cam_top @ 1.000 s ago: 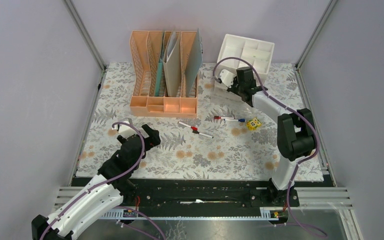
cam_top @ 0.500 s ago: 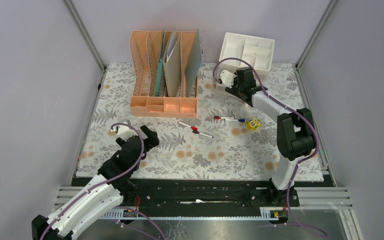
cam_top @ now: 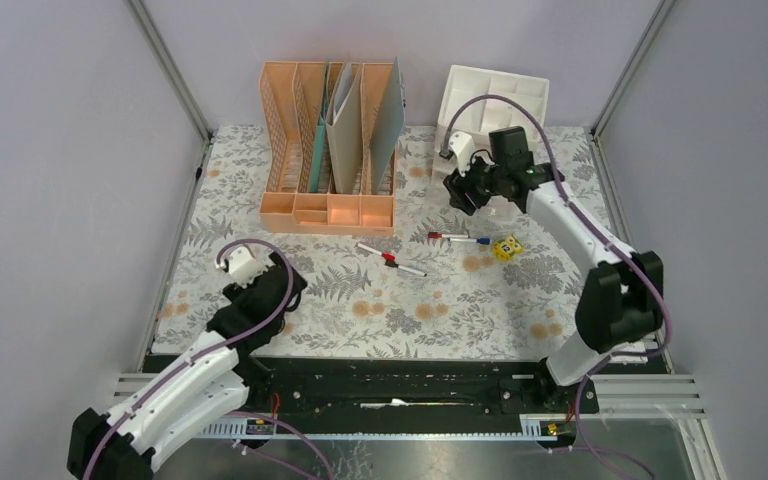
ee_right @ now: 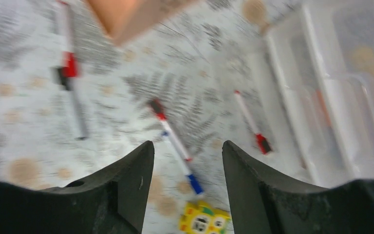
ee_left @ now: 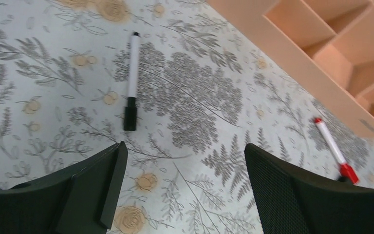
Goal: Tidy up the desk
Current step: Place the stationery in the drawer, then pick up the stationery from the center of the board.
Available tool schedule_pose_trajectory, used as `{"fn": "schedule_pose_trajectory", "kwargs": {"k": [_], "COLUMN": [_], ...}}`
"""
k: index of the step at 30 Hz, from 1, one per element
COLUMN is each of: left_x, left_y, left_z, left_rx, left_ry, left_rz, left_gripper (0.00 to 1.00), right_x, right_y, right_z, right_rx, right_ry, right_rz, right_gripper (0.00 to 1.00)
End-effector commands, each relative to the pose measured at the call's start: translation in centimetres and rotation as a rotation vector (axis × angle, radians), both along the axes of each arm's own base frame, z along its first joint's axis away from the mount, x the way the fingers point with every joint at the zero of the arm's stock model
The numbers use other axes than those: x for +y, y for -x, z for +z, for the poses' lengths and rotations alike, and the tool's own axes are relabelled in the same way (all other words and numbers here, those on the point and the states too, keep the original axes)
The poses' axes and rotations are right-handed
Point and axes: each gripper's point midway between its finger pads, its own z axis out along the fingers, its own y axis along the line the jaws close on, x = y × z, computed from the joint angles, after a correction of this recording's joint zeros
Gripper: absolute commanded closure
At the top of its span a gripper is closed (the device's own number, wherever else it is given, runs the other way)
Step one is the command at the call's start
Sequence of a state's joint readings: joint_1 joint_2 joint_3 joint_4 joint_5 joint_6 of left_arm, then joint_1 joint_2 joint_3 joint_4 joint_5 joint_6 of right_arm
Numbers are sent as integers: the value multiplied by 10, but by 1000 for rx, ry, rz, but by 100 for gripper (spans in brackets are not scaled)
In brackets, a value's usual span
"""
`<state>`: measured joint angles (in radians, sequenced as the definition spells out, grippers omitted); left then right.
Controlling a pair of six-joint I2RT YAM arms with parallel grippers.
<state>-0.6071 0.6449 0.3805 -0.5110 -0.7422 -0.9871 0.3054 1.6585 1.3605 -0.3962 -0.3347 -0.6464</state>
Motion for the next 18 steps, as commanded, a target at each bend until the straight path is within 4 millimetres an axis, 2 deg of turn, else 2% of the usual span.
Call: {"fn": "schedule_pose_trajectory", "kwargs": {"k": [1,3,6,10,15,18], "left_x": [20,31,41,48,54,54], "left_y": [-11,-12,-19,-36,-54,-58], "left_z": [14,3,-16,-34,-53,-63], "left_rx": [9,75,164,208,251,295], "left_ry": [-19,-48,-21,49,106,116], "left_rz": [148,201,227,229,222,225], "left_gripper": [8,9,13,21,40,44], "right_x": [49,55,55,53,54,56], "right_y": [77,99,115,121,126,128], "right_z": [54,57,60,58,57,57], "right_rx": [213,259,234,187,214,221], "right_ry": [-363,-421,-453,-462,-490,-502], "right_rz": [152,198,237,259,284,297], "right_gripper": [39,38,32,28,27,27]}}
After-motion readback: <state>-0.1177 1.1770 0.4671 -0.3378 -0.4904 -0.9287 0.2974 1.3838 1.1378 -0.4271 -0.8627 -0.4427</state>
